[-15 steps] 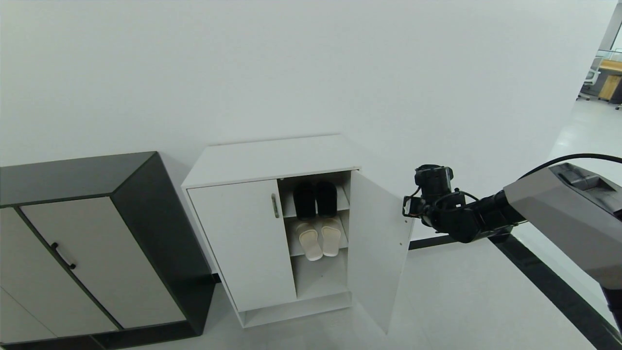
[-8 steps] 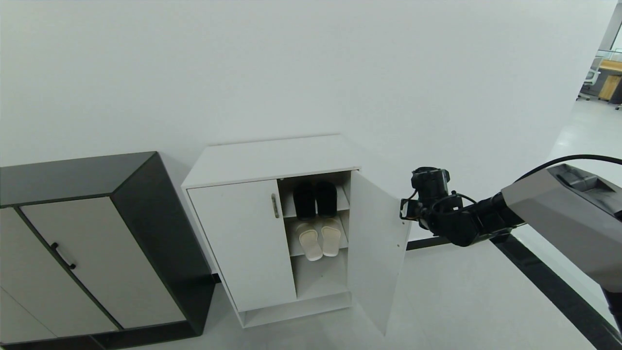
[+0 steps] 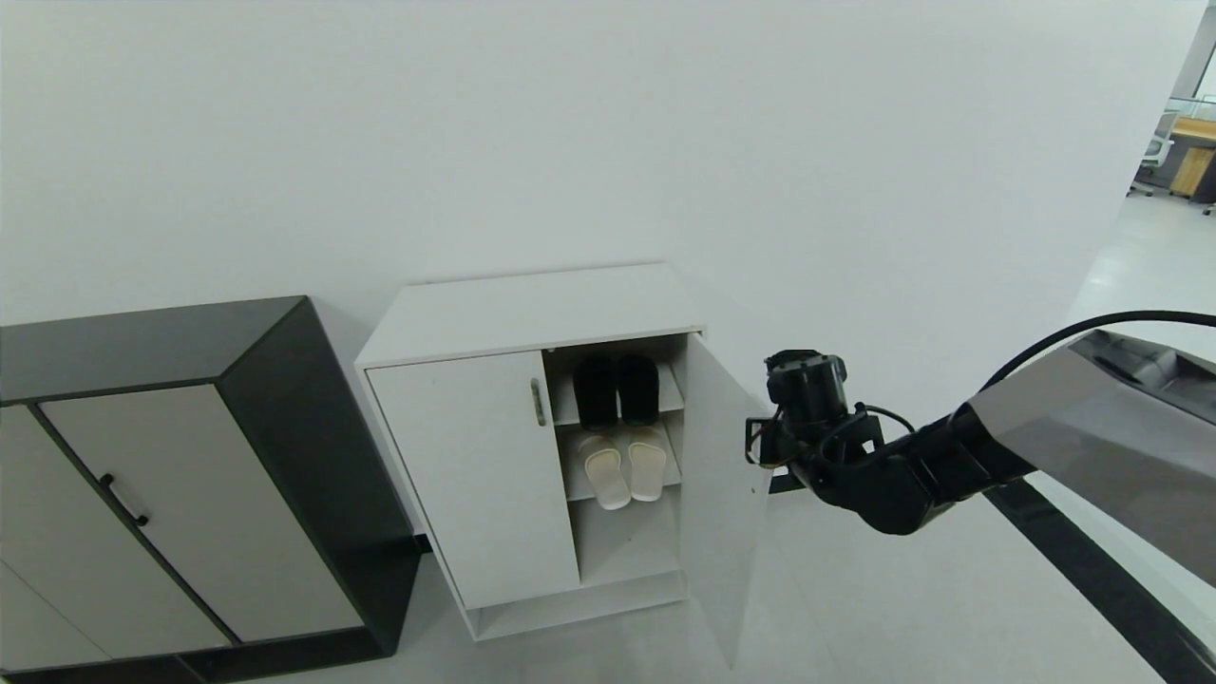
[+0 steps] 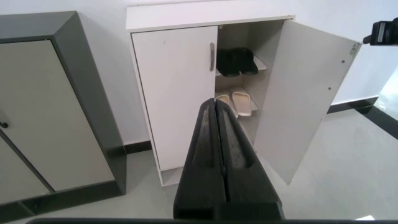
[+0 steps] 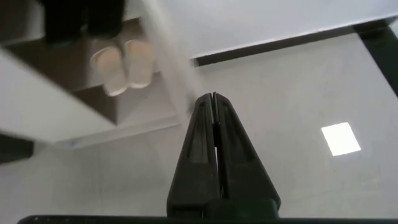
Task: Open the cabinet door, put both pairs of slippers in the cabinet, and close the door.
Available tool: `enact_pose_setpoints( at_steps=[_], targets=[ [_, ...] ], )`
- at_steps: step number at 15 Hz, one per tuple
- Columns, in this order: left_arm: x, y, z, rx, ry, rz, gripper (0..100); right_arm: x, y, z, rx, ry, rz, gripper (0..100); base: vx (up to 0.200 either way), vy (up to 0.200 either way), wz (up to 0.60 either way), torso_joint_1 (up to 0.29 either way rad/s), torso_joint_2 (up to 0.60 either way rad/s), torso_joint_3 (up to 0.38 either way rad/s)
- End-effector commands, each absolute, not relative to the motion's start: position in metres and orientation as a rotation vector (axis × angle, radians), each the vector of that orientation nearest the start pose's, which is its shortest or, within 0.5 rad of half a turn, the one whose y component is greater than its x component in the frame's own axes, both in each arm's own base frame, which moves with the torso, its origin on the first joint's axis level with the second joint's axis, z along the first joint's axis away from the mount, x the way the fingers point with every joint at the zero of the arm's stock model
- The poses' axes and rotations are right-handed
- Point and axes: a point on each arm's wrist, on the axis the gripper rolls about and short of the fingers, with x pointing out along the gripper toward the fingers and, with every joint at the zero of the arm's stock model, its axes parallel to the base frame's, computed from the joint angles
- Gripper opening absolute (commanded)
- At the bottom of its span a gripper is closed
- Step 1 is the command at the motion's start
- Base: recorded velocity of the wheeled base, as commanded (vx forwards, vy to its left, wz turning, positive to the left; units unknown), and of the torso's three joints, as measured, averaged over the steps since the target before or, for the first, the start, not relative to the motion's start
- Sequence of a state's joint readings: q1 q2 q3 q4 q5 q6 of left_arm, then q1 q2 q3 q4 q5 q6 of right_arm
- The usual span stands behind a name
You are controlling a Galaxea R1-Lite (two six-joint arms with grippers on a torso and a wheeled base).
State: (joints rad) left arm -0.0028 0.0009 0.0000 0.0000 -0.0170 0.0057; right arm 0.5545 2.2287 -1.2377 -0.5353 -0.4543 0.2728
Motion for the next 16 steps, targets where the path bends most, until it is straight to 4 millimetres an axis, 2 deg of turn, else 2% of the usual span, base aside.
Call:
enact_pose_setpoints(
  at_steps=[1, 3, 4, 7, 11, 16],
  targets=[
    [-0.023, 0.000, 0.076, 0.006, 0.001, -0.020, 0, 0.344, 0.241, 0.100, 0.041, 0.403, 0.126, 0, 0.000, 0.000, 0.00, 0.000, 0.00, 0.000],
    [-0.023, 0.000, 0.076, 0.006, 0.001, -0.020, 0, 0.336, 0.252, 0.103, 0.045, 0.387, 0.159, 0, 0.000, 0.000, 0.00, 0.000, 0.00, 0.000],
    [-0.023, 0.000, 0.076, 0.006, 0.001, -0.020, 0, 0.339, 0.251, 0.106, 0.050, 0.376, 0.154, 0, 0.000, 0.000, 0.00, 0.000, 0.00, 0.000],
    [-0.023, 0.000, 0.076, 0.006, 0.001, -0.020, 0, 0.370, 0.228, 0.108, 0.076, 0.350, 0.076, 0, 0.000, 0.000, 0.00, 0.000, 0.00, 0.000],
    [-0.023, 0.000, 0.076, 0.006, 0.001, -0.020, 0, 0.398, 0.211, 0.092, 0.078, 0.362, 0.011, 0, 0.000, 0.000, 0.00, 0.000, 0.00, 0.000],
    [-0.023, 0.000, 0.076, 0.006, 0.001, -0.020, 0, 0.413, 0.219, 0.070, 0.054, 0.384, 0.010, 0, 0.000, 0.000, 0.00, 0.000, 0.00, 0.000]
  ],
)
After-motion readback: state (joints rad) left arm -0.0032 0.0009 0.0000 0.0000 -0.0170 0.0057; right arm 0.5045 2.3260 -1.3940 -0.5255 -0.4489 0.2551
